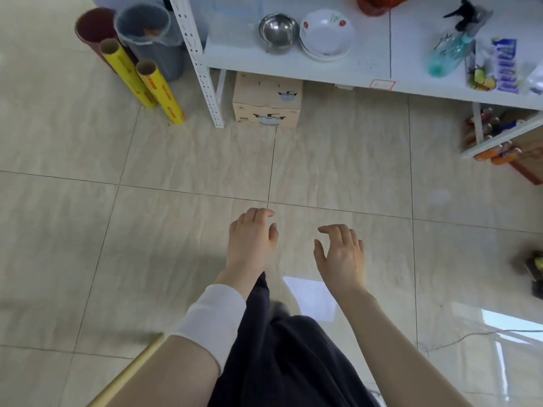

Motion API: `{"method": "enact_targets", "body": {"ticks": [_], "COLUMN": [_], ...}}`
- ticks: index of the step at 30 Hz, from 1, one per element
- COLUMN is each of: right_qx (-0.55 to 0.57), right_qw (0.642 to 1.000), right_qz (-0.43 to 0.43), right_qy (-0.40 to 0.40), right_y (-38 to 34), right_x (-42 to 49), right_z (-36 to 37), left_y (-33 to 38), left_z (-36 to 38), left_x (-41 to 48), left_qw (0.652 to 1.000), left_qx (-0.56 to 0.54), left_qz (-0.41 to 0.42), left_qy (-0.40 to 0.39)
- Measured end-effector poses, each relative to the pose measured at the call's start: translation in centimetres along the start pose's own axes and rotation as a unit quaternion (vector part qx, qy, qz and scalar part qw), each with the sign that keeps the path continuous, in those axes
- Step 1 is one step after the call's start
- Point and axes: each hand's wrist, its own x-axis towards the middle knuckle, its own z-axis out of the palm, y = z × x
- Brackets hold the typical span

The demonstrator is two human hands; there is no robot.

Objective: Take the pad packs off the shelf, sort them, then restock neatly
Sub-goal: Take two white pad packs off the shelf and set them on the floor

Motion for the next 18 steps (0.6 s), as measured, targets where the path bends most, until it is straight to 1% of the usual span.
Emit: {"method": "enact_targets", "body": {"ticks": [5, 7, 11, 15, 18], "right_qx": [-0.025, -0.034, -0.04, -0.035, -0.023], "right_qw": [0.999, 0.997, 0.993, 0.99, 0.988], "right_qz": [-0.036, -0.055, -0.082, -0.095, -0.1], "right_qy": [0.015, 0.041, 0.071, 0.094, 0.117], "right_y": [-1.7, -2.2, -3.1, -3.5, -3.5], "right_x": [8.4, 11.7, 18.0, 24.2, 29.2], "right_z": [-0.9, -1.5, -2.7, -4.0, -5.3], "left_y": [-0.1, 0.2, 1.6, 3.6, 5.3], "left_z": [-4.5, -6.3, -9.1, -11.8, -13.9], "left_x": [6.6, 9.5, 14.9, 20.3, 24.4], "left_qw": [0.998, 0.997, 0.984, 0.977, 0.974], "left_qx": [0.026, 0.033, 0.036, 0.055, 0.052], "left_qz": [0.049, 0.061, 0.109, 0.138, 0.144], "left_qy": [0.024, 0.046, 0.135, 0.155, 0.168]}}
